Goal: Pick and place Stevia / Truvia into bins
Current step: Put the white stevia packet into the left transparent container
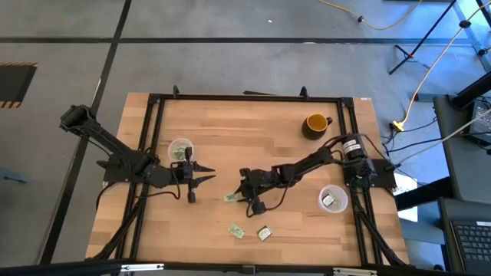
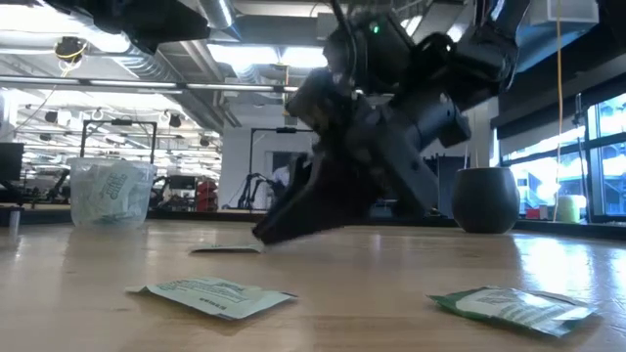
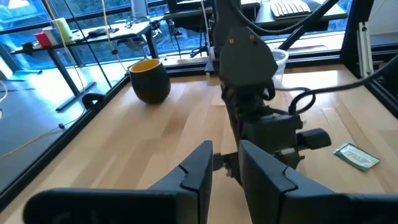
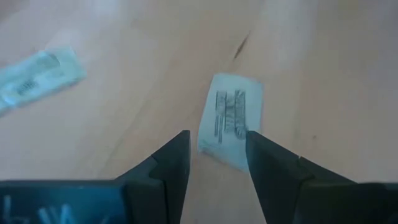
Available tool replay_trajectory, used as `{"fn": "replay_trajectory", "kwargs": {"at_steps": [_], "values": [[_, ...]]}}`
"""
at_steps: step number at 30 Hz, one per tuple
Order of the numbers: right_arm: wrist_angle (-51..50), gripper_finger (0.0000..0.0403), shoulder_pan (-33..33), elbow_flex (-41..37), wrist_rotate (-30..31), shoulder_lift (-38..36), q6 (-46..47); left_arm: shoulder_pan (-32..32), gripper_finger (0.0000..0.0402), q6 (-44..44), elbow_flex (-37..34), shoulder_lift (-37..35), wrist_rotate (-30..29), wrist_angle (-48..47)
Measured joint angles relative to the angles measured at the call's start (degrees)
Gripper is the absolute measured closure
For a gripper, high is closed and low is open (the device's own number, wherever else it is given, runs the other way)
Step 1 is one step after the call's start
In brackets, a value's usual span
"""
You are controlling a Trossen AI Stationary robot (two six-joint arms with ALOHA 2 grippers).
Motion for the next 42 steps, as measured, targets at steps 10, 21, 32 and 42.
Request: {"fn": "replay_trajectory", "kwargs": {"at_steps": [10, 21, 32, 42], "values": [[1.26, 0.0256, -0.53, 0.12, -0.44, 2.02, 0.88, 0.00, 0.0327, 0.65, 0.00, 0.00, 0.00, -0.15], [0.95, 0.0349, -0.63, 0.13, -0.37, 2.08, -0.52, 0.00, 0.0327, 0.94, 0.02, 0.00, 0.00, -1.18], [-0.22, 0.0398, -0.77, -0.19, 0.59, -0.47, 1.17, 0.00, 0.0327, 0.76, 0.02, 0.02, 1.01, -3.43], [-0.23, 0.0401, -2.06, -0.16, -0.49, -11.85, 3.45, 0.02, 0.0327, 5.94, 0.02, 1.78, 2.74, -5.76]]}}
